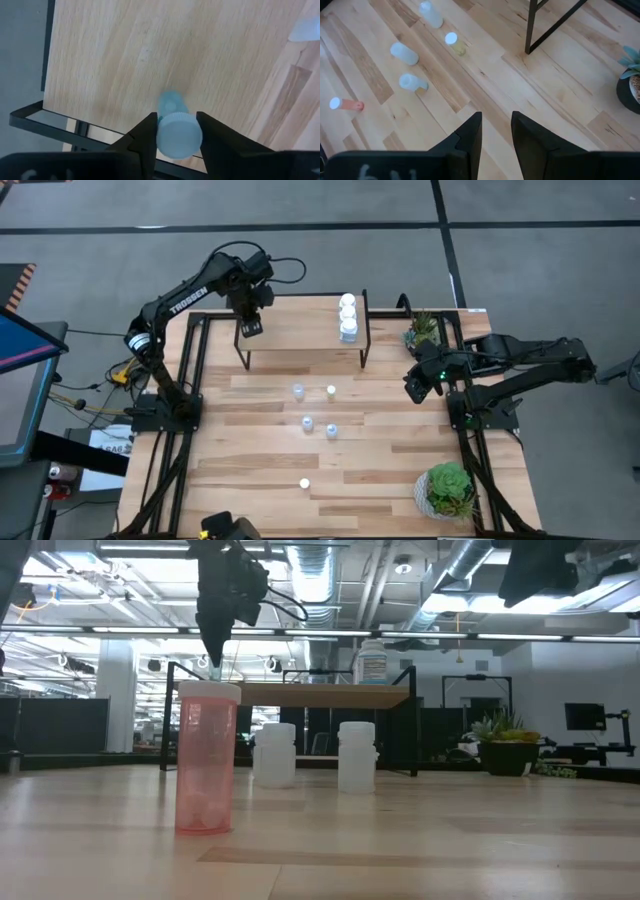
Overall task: Pick and place medicine bottles onto shelf by color
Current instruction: Put the small blue pill bottle on the shelf, then put the yellow pill bottle on the shelf
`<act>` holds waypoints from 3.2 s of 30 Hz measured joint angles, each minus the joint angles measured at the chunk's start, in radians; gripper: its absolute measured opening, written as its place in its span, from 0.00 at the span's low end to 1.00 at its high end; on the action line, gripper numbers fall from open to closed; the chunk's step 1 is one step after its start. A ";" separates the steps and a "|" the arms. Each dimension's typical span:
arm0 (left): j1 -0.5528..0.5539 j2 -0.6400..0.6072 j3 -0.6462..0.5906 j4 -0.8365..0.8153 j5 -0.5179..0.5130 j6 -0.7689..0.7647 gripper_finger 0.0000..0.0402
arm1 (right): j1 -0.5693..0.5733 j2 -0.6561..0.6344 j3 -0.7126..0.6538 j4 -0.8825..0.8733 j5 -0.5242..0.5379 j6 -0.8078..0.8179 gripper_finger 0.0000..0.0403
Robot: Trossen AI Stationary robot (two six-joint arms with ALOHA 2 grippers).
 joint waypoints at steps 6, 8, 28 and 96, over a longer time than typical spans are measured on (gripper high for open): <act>-0.012 0.000 0.000 0.000 -0.003 0.000 0.39 | 0.000 0.000 0.000 0.000 -0.011 0.000 0.31; -0.018 0.000 0.000 0.001 -0.008 0.000 0.41 | 0.000 0.000 0.000 0.000 -0.020 0.000 0.31; -0.053 -0.001 0.000 0.004 -0.051 0.011 0.47 | 0.000 0.000 0.000 -0.005 -0.040 0.000 0.31; -0.774 -0.458 -0.058 0.049 -0.054 -0.516 0.47 | -0.001 0.386 0.001 0.396 -0.078 -0.305 0.34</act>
